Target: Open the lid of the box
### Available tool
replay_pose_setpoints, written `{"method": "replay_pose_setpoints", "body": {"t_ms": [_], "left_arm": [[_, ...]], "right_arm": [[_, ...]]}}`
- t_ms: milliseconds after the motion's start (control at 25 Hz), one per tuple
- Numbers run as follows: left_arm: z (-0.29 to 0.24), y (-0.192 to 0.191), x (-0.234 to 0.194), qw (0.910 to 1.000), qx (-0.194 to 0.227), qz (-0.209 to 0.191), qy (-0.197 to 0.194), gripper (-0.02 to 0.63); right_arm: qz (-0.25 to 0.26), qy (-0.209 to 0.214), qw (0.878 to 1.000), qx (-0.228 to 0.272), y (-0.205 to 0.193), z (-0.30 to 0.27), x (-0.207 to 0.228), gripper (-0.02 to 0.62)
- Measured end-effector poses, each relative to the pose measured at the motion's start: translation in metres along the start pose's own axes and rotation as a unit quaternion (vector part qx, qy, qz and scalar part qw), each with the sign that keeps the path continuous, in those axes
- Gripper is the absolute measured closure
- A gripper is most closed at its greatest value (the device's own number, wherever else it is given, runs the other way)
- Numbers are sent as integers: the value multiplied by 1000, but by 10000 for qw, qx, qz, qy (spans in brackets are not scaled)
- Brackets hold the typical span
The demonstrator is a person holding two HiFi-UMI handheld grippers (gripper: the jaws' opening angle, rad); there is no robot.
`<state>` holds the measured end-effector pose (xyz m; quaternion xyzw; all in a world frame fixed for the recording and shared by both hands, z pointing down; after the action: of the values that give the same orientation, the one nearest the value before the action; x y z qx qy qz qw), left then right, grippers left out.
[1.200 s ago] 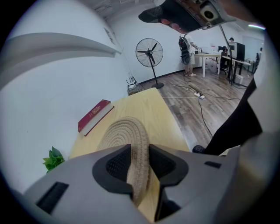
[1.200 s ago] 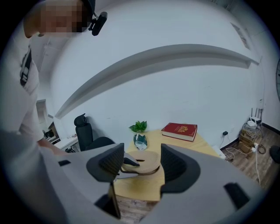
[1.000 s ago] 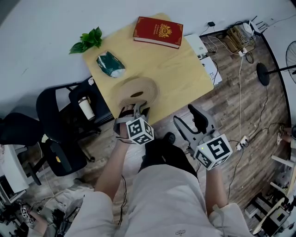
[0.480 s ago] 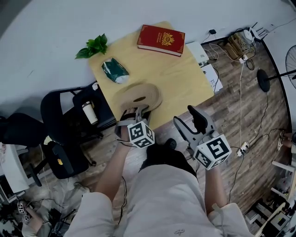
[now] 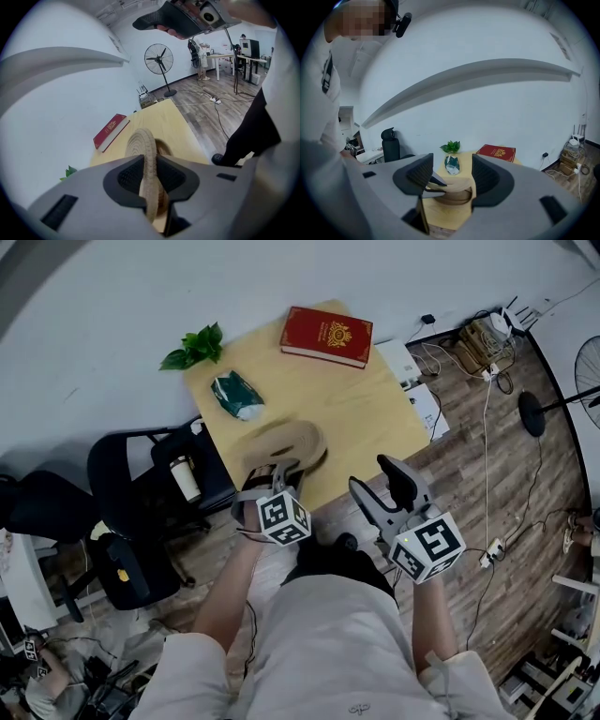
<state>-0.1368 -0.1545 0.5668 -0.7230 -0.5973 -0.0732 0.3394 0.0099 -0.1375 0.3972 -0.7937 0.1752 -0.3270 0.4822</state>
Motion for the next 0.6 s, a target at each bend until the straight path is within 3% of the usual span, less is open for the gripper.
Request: {"method": "replay_pose_setpoints", "body": {"t_ms": [600], "left_arm": [[20, 0, -11, 9987, -123, 330, 357, 534]], "right_arm": [[114, 227, 9996, 109, 11, 11, 1, 356]]}}
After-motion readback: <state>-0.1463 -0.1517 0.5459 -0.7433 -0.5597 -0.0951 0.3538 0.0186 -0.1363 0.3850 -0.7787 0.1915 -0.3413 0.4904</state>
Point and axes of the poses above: the fingertips, and each gripper's own axes: z backward along the fingers, x to its right, y out of its top, the point moved 5 cm from there along z, backward along the fingers, and after that the axes turned 9 degrees about -z, right-handed, at the moved point
